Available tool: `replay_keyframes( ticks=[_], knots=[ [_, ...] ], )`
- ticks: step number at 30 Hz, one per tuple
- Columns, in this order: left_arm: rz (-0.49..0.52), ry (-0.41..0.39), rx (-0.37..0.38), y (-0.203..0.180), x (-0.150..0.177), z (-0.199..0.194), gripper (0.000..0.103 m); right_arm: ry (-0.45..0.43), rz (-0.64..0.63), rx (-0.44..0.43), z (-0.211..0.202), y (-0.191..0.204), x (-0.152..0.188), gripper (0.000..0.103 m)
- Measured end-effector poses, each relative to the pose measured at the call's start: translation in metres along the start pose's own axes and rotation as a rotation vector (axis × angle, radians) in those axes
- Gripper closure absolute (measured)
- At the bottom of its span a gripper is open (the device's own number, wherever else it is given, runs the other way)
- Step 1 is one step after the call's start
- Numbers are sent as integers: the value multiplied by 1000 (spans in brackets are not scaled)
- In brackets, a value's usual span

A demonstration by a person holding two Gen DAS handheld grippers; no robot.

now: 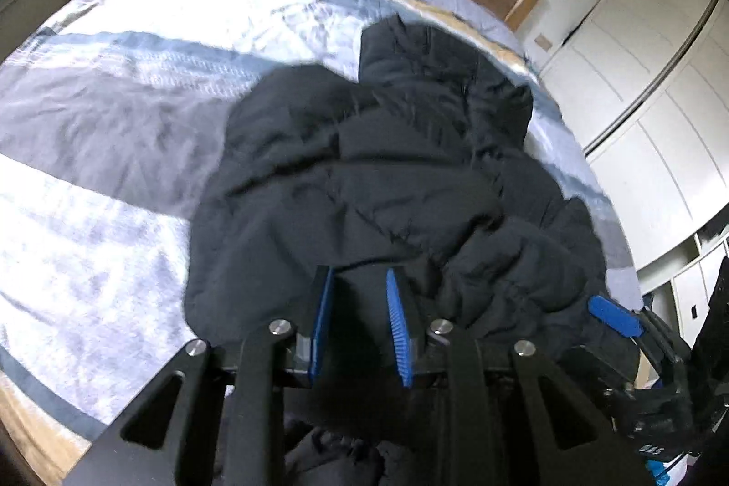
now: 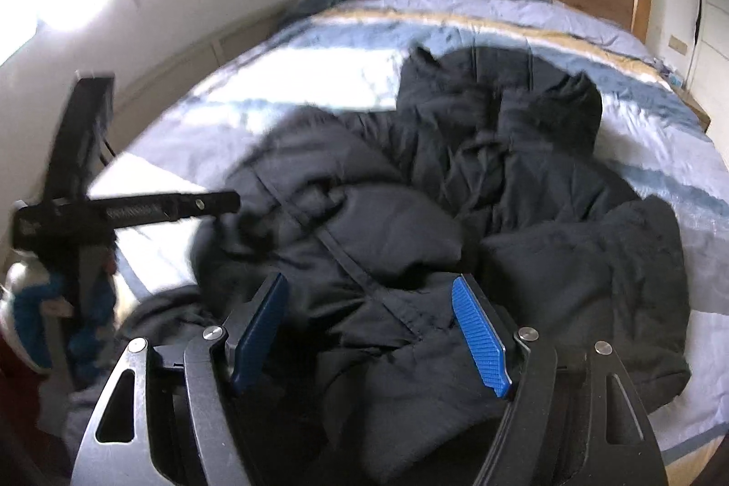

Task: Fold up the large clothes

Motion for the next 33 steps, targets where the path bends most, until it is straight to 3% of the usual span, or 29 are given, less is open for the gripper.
replay_keyframes(
  ticks=[7,13,16,19,23,27,33],
  knots=[
    [73,45,-27,-13,31,21,71,91,15,32,24,-29,43,30],
    [100,24,2,-38,37,-3,71,90,6,52,7,-39,54,31],
    [116,10,7,-53,42,-11,71,48,42,56,-10,-48,51,31],
    [121,66,2,-61,54,-1,71,42,49,89,-12,-59,48,30],
    [144,119,-51,-66,76,12,71,132,51,124,7,-74,65,30],
    [161,103,-60,-72,81,-6,71,148,73,118,1,-84,80,30],
    [193,91,-111,-77,67,-42,71,83,154,99,-34,-107,82,30]
  ],
)
Point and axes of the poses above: each gripper's, at about its wrist camera, not at the fingertips, and z roughly the way its jaws point, y to its left, x to its underside, the point moved 6 cm from there along z, roughly the way its jaws point, and after that the axes turned 7 degrees about x, right-handed, at the moved point
